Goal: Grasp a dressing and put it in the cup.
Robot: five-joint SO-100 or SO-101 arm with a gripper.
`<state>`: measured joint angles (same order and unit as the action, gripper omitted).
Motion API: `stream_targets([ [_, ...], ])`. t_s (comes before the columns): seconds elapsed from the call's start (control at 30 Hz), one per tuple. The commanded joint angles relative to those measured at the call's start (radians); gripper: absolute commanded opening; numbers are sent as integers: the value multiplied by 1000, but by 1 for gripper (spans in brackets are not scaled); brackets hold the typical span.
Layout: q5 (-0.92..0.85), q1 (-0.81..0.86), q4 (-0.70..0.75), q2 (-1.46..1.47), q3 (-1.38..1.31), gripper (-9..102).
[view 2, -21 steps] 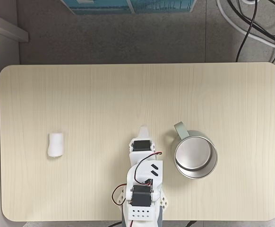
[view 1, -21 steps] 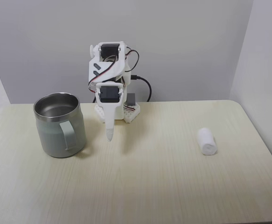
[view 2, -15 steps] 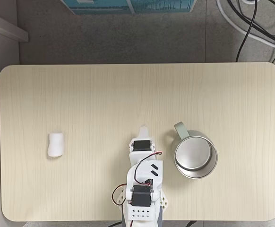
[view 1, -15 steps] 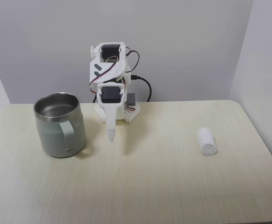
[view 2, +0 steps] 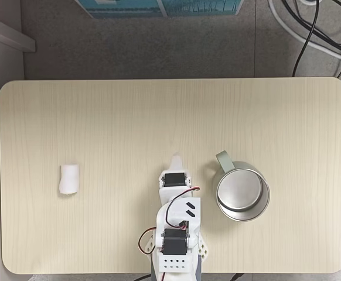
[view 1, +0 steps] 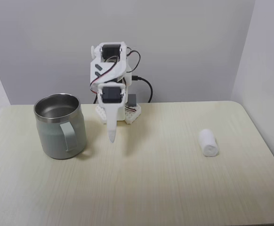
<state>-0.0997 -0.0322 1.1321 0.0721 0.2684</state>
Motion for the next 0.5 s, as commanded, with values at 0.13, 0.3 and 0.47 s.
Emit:
stream_targets([
  [0.13,-69,-227,158,-397,617,0],
  [0.3,-163,-502,382,-709,1057,3],
  [0.47,-298,-799,492,-900,1187,16],
])
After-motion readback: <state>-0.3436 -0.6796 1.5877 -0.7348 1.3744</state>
